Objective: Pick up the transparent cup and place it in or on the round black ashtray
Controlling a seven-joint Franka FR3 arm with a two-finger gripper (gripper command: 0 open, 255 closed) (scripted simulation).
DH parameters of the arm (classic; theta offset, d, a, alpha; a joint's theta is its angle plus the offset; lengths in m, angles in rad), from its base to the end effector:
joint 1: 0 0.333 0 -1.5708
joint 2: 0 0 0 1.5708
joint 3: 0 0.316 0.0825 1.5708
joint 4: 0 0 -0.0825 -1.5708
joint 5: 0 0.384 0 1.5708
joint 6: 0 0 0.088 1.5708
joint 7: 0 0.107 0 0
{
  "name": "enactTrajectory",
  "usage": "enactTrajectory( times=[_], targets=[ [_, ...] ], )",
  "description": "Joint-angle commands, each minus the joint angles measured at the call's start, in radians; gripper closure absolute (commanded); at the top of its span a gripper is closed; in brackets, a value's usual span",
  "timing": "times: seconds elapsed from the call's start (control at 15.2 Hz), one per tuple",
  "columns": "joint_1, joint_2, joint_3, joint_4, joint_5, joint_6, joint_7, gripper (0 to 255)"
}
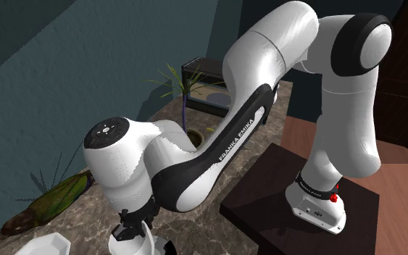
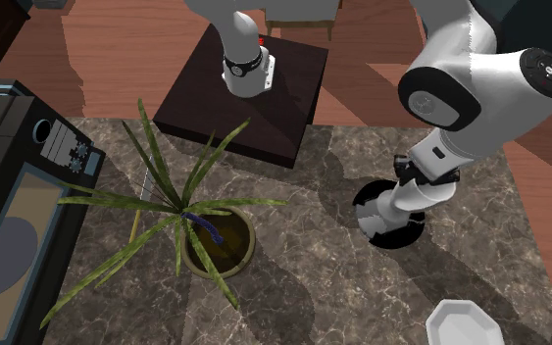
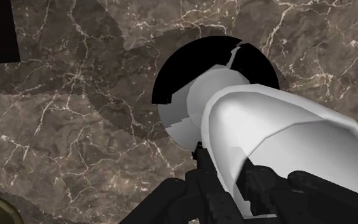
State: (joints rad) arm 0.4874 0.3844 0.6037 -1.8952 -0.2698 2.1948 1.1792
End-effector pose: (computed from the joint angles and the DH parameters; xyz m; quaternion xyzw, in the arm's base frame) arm 0.3137 0.5358 0.3316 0.9998 0.0191 0.0004 0.0027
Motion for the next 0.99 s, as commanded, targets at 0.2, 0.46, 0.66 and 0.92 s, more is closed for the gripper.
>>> enactTrajectory(
  times=[0.2, 0.46, 0.66, 0.92],
  targets=[
    [0.006, 0.021, -0.009, -0.005, -0.016, 0.024, 0.008, 255],
    [0.006, 0.021, -0.009, -0.005, -0.016, 0.024, 0.008, 255],
    [0.006, 0.020, -0.009, -0.005, -0.016, 0.024, 0.008, 0],
    [0.006, 0.020, -0.009, -0.005, -0.016, 0.024, 0.008, 0]
  ],
)
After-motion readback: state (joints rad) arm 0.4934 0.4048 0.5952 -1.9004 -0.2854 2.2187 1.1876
